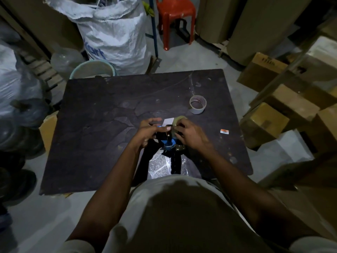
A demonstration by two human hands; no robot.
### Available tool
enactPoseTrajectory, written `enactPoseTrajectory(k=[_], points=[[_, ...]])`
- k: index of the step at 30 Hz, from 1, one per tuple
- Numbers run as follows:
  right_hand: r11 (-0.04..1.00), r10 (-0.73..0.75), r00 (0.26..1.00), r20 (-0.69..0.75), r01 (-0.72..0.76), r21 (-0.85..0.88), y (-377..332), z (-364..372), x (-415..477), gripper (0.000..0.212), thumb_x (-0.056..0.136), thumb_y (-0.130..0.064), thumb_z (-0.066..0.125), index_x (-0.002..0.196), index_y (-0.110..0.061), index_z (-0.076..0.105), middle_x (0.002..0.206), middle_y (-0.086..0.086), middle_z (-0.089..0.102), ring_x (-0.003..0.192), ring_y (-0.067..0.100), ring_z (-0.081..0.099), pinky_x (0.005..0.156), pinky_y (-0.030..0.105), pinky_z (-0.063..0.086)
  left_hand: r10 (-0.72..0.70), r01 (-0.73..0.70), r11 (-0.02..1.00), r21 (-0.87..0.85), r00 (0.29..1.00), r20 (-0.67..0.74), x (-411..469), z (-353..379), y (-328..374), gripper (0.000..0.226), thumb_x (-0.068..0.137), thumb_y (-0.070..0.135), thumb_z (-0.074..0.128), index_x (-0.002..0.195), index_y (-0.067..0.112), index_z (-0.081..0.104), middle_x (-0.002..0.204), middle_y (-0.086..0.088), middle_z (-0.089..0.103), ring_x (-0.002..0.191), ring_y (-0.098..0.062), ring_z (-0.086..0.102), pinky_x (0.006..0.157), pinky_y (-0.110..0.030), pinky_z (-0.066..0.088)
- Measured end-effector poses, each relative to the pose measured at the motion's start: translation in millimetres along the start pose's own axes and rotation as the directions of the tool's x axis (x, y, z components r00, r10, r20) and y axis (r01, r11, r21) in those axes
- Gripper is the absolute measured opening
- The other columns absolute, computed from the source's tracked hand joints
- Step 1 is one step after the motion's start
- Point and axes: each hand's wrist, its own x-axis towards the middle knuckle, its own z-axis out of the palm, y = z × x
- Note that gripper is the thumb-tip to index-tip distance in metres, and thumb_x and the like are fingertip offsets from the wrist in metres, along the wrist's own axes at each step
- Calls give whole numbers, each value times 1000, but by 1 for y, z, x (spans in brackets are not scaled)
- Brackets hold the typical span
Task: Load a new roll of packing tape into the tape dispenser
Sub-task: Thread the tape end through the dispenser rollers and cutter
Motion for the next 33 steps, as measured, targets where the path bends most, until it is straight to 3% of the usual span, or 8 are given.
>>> enactPoseTrajectory(k=[7, 13, 17, 22, 27, 29, 30, 33], points=[[987, -61, 985, 161, 84, -137, -12, 2, 9, 23, 88, -9, 79, 105, 4, 72, 101, 23, 66, 85, 44, 70, 56, 47, 57, 6, -7, 999, -38, 1000, -25, -4, 0, -5, 56, 72, 4, 87, 124, 5, 66, 109, -9, 72, 89, -20, 72, 58, -21, 56], [927, 339, 930, 140, -356, 120, -23, 5, 17, 34, 99, -35, 68, 121, -9, 66, 120, 14, 70, 102, 36, 68, 85, 46, 58, -44, 38, 995, -95, 997, -59, 2, -10, -19, 49, 71, 4, 87, 117, 7, 70, 111, -17, 75, 97, -32, 74, 84, -44, 62], [921, 352, 907, 232, -379, 85, -15, 18, 11, 33, 89, -24, 79, 120, -14, 76, 118, 14, 75, 111, 33, 69, 95, 44, 56, -117, 107, 983, -152, 991, -59, 3, -13, -25, 33, 85, -2, 72, 118, 1, 70, 109, -20, 72, 82, -25, 72, 54, -28, 59], [920, 334, 914, 231, -369, 129, -4, 28, 9, 32, 85, -20, 80, 117, -16, 80, 117, 13, 77, 113, 33, 66, 98, 34, 51, -207, 196, 961, -194, 978, -36, 4, -16, -38, 26, 89, 1, 57, 111, -4, 70, 78, -14, 66, 52, -19, 64, 41, -19, 46], [743, 539, 830, 146, -549, 383, 1, 33, 12, 78, 73, -29, 95, 141, -17, 59, 129, -2, 52, 120, 15, 46, 101, 26, 38, -113, 97, 992, -79, 967, -227, 2, -8, -35, 25, 87, -9, 60, 105, 7, 66, 78, -9, 64, 61, -14, 60, 42, -15, 46], [703, 540, 817, 203, -570, 426, 11, 41, 13, 95, 57, -46, 101, 139, -24, 57, 132, -8, 61, 119, 13, 59, 106, 34, 49, 111, -66, 983, 169, 956, -273, 8, -4, -39, 35, 85, -8, 62, 113, 12, 64, 93, -12, 65, 66, -7, 64, 55, -13, 49], [684, 537, 811, 233, -580, 442, 14, 41, 13, 95, 53, -47, 103, 134, -24, 58, 128, -7, 66, 116, 13, 65, 102, 31, 53, 235, -116, 899, 423, 941, -242, 14, -4, -41, 40, 83, 3, 68, 118, 22, 65, 108, -10, 66, 84, -9, 67, 72, -13, 49], [594, 509, 804, 308, -587, 550, 11, 36, 10, 76, 63, -6, 101, 121, -23, 54, 110, -12, 67, 97, -7, 63, 76, 1, 45, 265, -59, 443, 894, 962, -68, 23, 0, -36, 51, 77, 39, 75, 127, 40, 64, 143, -7, 47, 133, -32, 36, 107, -40, 33]])
